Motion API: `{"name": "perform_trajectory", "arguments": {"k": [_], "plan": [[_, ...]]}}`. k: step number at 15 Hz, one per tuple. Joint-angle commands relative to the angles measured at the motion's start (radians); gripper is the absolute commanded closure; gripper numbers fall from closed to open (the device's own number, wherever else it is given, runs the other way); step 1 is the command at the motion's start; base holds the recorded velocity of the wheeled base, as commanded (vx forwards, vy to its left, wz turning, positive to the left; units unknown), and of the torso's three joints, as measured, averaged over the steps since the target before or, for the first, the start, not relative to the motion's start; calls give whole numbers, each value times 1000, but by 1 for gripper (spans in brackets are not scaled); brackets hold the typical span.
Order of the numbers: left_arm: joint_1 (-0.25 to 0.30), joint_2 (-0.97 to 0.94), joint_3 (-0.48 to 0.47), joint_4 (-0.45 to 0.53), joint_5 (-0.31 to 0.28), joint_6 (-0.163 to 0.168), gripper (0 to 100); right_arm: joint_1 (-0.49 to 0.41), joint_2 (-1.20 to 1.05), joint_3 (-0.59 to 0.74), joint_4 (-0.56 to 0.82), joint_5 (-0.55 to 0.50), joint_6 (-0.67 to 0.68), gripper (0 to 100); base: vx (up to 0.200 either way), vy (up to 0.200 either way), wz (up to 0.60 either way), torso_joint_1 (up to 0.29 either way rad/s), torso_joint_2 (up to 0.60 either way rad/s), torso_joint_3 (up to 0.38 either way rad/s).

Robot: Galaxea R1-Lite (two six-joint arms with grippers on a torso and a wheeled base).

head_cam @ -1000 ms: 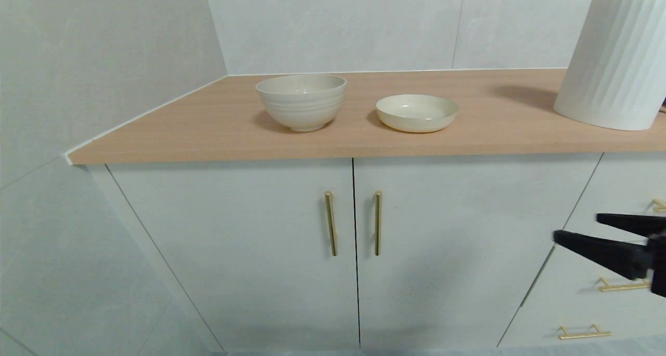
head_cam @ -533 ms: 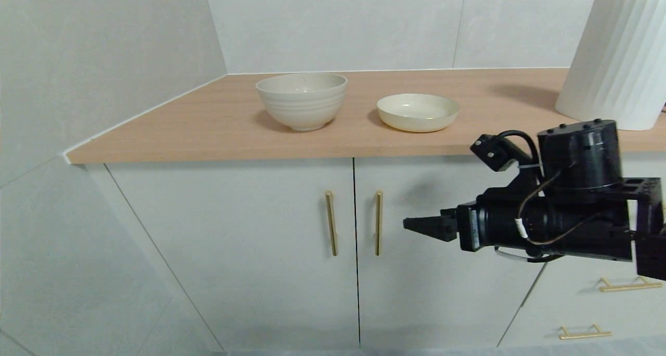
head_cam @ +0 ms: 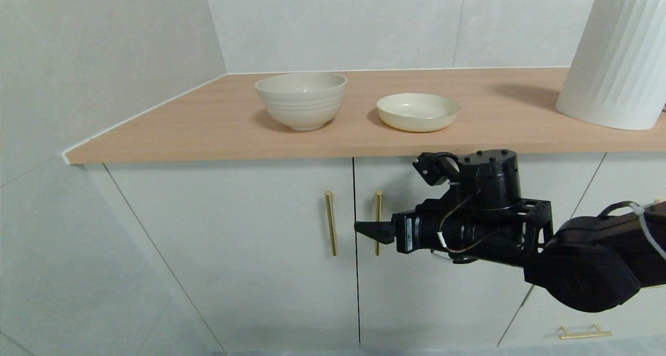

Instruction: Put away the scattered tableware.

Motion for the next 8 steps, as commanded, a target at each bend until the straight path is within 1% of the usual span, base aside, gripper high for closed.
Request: {"name": "perform_trajectory", "arguments": {"k": [1, 2, 5, 8], "plan": [[0, 0, 0, 0, 1, 0, 0, 14, 44, 6, -14, -17, 0, 0, 0, 0, 0, 0, 0, 0], [0, 0, 0, 0, 1, 0, 0, 15, 64, 6, -51, -35, 2, 0, 0, 0, 0, 0, 0, 0], [0, 0, 0, 0, 1, -2, 0, 15, 90, -3, -68, -37, 20, 0, 0, 0, 0, 0, 0, 0], [0, 0, 0, 0, 1, 0, 0, 18, 145, 3, -172, -72, 20, 0, 0, 0, 0, 0, 0, 0]]}}
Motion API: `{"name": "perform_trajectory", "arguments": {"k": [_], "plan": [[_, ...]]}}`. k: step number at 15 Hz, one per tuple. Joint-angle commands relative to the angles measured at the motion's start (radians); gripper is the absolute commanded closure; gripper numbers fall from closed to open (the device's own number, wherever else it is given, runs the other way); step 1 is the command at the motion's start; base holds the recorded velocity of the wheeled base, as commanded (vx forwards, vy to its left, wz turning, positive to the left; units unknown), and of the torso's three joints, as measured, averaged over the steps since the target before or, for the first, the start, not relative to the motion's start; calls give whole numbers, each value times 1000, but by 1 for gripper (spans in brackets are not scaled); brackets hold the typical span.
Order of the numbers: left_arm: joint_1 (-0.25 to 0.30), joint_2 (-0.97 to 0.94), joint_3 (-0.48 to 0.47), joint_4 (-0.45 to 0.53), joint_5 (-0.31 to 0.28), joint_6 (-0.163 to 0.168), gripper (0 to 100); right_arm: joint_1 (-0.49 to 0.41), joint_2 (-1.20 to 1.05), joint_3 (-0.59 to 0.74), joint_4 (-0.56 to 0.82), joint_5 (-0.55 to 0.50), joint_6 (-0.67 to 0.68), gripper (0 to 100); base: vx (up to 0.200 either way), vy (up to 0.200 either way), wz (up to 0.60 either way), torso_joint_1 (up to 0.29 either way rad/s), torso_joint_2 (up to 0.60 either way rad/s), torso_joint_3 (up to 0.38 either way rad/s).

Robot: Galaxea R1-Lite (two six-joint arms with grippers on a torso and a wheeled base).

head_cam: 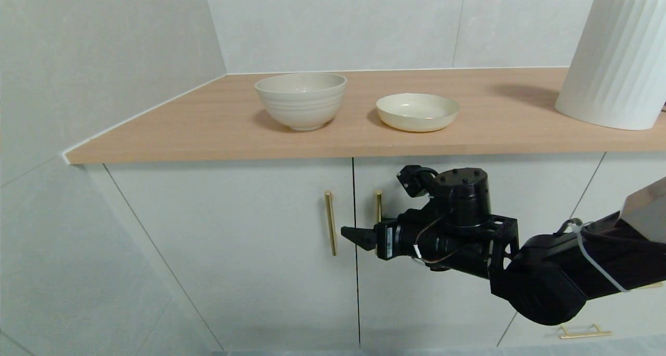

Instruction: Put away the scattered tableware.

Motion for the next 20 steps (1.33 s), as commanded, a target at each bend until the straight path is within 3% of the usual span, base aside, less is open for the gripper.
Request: {"name": "perform_trajectory", "arguments": {"k": [1, 11, 20], "plan": [[0, 0, 0, 0, 1, -1, 0, 2, 42, -1, -30, -15, 0, 0, 0, 0, 0, 0, 0, 0], [0, 0, 0, 0, 1, -1, 0, 25, 16, 9, -53, -6, 98, 0, 0, 0, 0, 0, 0, 0], [0, 0, 0, 0, 1, -1, 0, 41, -60, 94, -53, 112, 101, 0, 0, 0, 0, 0, 0, 0]]}}
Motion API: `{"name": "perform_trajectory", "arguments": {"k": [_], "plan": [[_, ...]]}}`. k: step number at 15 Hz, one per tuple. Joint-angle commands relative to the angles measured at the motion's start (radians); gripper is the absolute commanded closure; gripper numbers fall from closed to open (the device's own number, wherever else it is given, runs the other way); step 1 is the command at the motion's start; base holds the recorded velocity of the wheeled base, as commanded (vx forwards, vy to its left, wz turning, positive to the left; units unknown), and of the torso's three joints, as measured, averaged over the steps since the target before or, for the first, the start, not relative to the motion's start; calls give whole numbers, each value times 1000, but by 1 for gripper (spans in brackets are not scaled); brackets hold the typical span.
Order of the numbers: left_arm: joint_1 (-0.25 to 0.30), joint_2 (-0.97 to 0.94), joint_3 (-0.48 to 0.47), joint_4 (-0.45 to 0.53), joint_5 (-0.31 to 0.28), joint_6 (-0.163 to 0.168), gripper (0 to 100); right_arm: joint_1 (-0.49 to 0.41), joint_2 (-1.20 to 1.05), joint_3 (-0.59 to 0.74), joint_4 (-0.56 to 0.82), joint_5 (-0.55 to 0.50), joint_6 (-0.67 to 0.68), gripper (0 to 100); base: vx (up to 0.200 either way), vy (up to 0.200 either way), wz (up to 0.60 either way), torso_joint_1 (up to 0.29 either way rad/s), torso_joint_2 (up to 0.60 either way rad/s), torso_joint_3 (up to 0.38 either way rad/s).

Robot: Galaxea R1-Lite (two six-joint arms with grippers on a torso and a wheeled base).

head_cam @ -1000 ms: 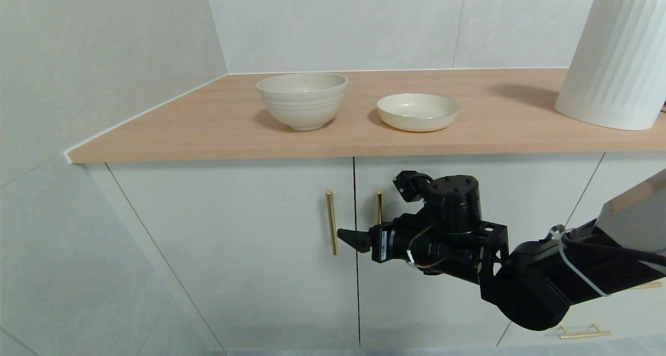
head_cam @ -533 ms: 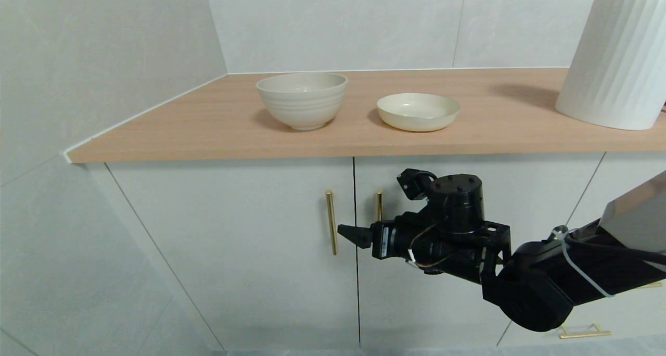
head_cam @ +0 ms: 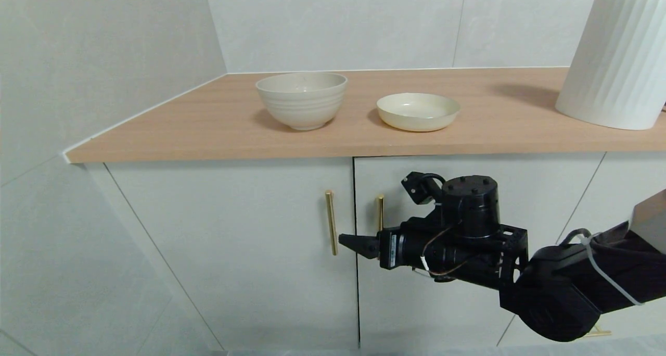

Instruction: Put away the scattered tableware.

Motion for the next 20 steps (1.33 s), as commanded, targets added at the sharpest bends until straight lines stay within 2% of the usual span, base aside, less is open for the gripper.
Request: {"name": "perform_trajectory", "arguments": {"k": [1, 5, 9, 11, 12, 13, 14, 16, 17, 18, 19, 20], "plan": [[0, 0, 0, 0, 0, 0, 0, 7, -30, 23, 0, 22, -1, 0, 0, 0, 0, 0, 0, 0], [0, 0, 0, 0, 0, -1, 0, 33, -92, 102, 0, 105, -12, 0, 0, 0, 0, 0, 0, 0], [0, 0, 2, 0, -3, 13, 0, 82, -155, 204, 0, 110, -13, 0, 0, 0, 0, 0, 0, 0], [0, 0, 2, 0, -3, 26, 0, 90, -185, 237, 0, 110, -13, 0, 0, 0, 0, 0, 0, 0], [0, 0, -1, -2, -3, 57, 0, 93, -201, 253, 0, 110, -13, 0, 0, 0, 0, 0, 0, 0], [0, 0, -9, -2, -1, 66, 0, 93, -205, 260, 0, 110, -13, 0, 0, 0, 0, 0, 0, 0], [-1, 14, -103, 20, -35, 68, 0, 96, -219, 284, 0, 110, -13, 0, 0, 0, 0, 0, 0, 0], [-3, 127, -219, 75, -148, 69, 0, 99, -245, 335, 0, 110, -12, 0, 0, 0, 0, 0, 0, 0], [-3, 256, -273, 80, -221, 76, 0, 108, -264, 365, 0, 110, -12, 0, 0, 0, 0, 0, 0, 0], [-3, 380, -317, 80, -265, 79, 0, 113, -274, 382, 0, 110, -12, 0, 0, 0, 0, 0, 0, 0], [-3, 532, -370, 73, -303, 100, 0, 114, -284, 393, -2, 110, -12, 0, 0, 0, 0, 0, 0, 0], [-4, 641, -405, 69, -314, 111, 0, 114, -288, 399, 0, 110, -12, 0, 0, 0, 0, 0, 0, 0]]}}
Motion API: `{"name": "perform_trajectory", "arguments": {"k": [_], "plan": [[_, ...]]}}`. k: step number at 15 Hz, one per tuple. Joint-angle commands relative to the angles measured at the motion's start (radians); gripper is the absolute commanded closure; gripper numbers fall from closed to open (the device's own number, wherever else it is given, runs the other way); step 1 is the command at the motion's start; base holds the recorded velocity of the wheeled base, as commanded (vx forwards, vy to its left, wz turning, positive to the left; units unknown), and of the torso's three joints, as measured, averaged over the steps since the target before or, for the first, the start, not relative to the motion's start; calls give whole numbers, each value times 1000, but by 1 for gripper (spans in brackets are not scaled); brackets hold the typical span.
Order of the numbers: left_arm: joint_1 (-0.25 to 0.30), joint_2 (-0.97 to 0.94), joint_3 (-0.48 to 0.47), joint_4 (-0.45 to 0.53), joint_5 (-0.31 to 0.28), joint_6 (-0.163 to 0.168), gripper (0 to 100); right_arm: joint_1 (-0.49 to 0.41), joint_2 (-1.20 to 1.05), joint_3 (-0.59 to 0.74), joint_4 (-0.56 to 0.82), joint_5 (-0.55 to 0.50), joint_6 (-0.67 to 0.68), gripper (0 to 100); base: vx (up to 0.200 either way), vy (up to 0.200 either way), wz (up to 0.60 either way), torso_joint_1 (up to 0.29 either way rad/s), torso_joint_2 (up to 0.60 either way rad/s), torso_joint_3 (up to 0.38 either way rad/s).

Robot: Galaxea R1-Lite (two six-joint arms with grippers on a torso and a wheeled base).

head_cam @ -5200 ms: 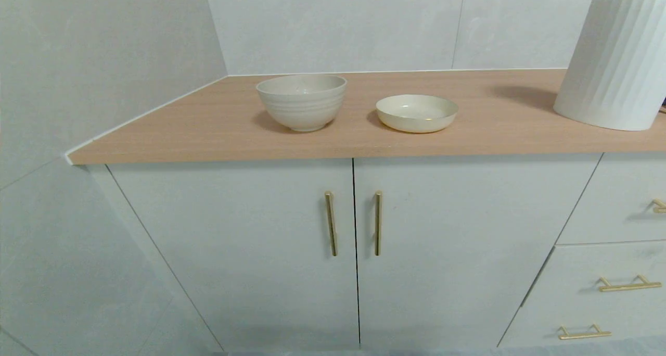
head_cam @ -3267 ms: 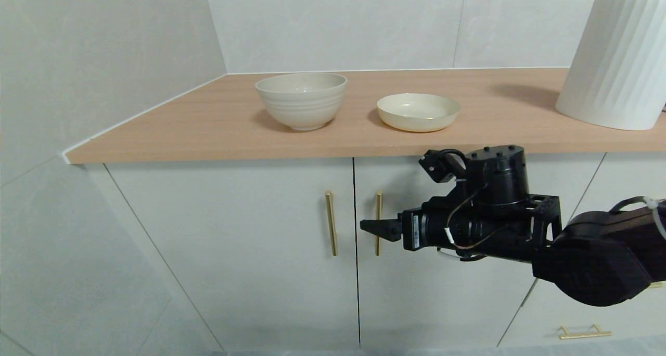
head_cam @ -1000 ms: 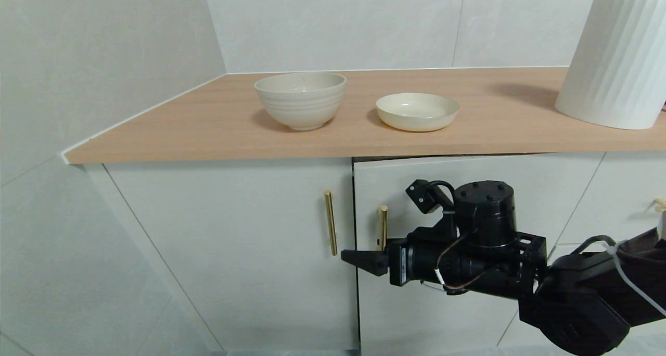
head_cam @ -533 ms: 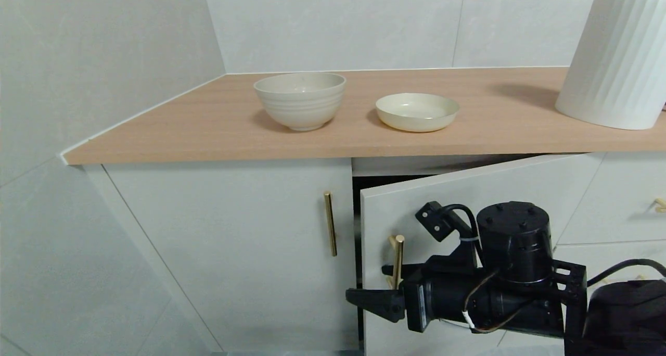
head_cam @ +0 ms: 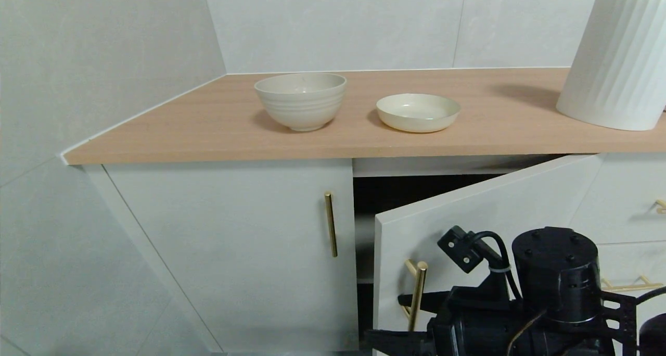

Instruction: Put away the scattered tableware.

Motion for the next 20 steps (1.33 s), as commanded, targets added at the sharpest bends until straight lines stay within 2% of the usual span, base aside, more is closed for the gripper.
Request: {"name": "perform_trajectory", "arguments": {"k": [1, 3, 5, 7, 10, 11, 12, 13, 14, 16, 18, 19, 20], "plan": [[-13, 503, -188, -13, -94, 29, 0, 2, -32, 23, 0, -4, -2, 0, 0, 0, 0, 0, 0, 0], [-65, 654, -218, -88, -91, 26, 0, 2, -49, 26, 2, -4, -1, 0, 0, 0, 0, 0, 0, 0], [-140, 752, -221, -178, -80, 24, 0, 4, -55, 37, 2, -4, -1, 0, 0, 0, 0, 0, 0, 0], [-206, 805, -231, -206, -56, 20, 0, 4, -52, 37, 2, -4, -1, 0, 0, 0, 0, 0, 0, 0], [-318, 891, -270, -208, -53, 9, 0, 4, -55, 38, 2, -4, -1, 0, 0, 0, 0, 0, 0, 0], [-354, 921, -282, -208, -45, 1, 100, 4, -55, 40, 2, -4, -1, 0, 0, 0, 0, 0, 0, 0], [-384, 940, -293, -209, -36, -3, 100, 4, -55, 41, 2, -4, -1, 0, 0, 0, 0, 0, 0, 0], [-420, 977, -319, -209, -30, -20, 100, 4, -55, 43, 2, -4, -2, 0, 0, 0, 0, 0, 0, 0], [-447, 1008, -342, -209, -30, -51, 100, 4, -59, 43, 2, -4, -1, 0, 0, 0, 0, 0, 0, 0], [-492, 1091, -362, -244, -33, -81, 100, 4, -63, 44, 2, -4, -1, 0, 0, 0, 0, 0, 0, 0], [-510, 1164, -363, -326, -33, -84, 100, 4, -63, 44, 2, -6, -1, 0, 0, 0, 0, 0, 0, 0], [-545, 1256, -362, -442, -33, -84, 100, 4, -65, 46, 2, -6, -1, 0, 0, 0, 0, 0, 0, 0], [-571, 1313, -363, -516, -30, -84, 100, 4, -71, 47, 2, -6, 1, 0, 0, 0, 0, 0, 0, 0]]}}
